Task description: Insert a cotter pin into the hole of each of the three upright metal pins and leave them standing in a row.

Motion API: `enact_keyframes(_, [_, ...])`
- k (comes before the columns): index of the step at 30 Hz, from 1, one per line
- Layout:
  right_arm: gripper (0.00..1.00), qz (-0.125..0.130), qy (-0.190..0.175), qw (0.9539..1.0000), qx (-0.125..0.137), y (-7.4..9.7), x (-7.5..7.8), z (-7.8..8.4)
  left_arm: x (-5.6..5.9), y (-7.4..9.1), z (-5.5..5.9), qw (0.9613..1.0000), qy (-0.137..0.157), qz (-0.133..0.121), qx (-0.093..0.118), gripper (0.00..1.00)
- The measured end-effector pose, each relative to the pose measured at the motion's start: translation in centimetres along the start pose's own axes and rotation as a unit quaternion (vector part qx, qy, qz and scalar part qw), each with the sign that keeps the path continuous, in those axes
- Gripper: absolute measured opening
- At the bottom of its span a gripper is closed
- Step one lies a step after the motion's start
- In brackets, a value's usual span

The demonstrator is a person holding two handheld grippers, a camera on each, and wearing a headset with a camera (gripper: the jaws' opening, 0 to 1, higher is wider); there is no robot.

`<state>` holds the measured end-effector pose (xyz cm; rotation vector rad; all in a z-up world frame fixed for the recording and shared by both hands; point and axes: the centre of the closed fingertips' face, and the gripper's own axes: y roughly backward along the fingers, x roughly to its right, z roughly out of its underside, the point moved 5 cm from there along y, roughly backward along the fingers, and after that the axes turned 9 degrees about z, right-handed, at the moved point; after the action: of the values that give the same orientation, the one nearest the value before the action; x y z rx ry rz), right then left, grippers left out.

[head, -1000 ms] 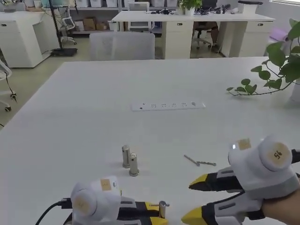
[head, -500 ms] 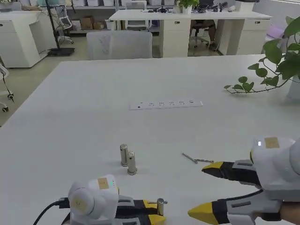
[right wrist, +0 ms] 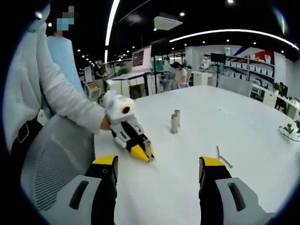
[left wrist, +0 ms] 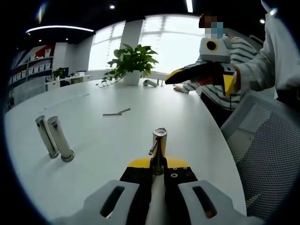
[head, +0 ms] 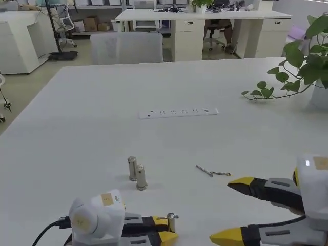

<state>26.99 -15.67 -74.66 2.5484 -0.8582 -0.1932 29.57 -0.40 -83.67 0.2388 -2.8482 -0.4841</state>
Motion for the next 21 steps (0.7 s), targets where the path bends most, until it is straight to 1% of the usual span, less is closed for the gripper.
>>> enact_keyframes(6, [0.72, 0.012, -0.009, 0.9999, -0.007, 0.8, 0.5, 0.8, 0.0, 0.3, 0.0, 1.0, -0.003, -0.002, -0.004, 0.06])
enact_keyframes(11, [0.72, 0.015, -0.011, 0.9998, -0.009, 1.1, 0.7, 1.0, -0.1, 1.1, 0.0, 1.0, -0.007, -0.002, -0.005, 0.06])
enact_keyframes(15, [0.72, 0.016, -0.013, 0.9997, -0.01, 1.2, 0.8, 1.0, -0.3, 2.1, -0.3, 0.9999, -0.013, 0.002, -0.005, 0.06])
enact_keyframes(19, [0.71, 0.017, -0.013, 0.9997, -0.012, 1.3, 0.9, 1.0, -0.9, 3.7, 0.1, 0.9998, -0.014, -0.007, -0.012, 0.06])
enact_keyframes(21, [0.71, 0.018, -0.012, 0.9997, -0.013, 1.3, 0.9, 1.0, -1.4, 4.5, 0.4, 0.9997, -0.011, -0.016, -0.014, 0.06])
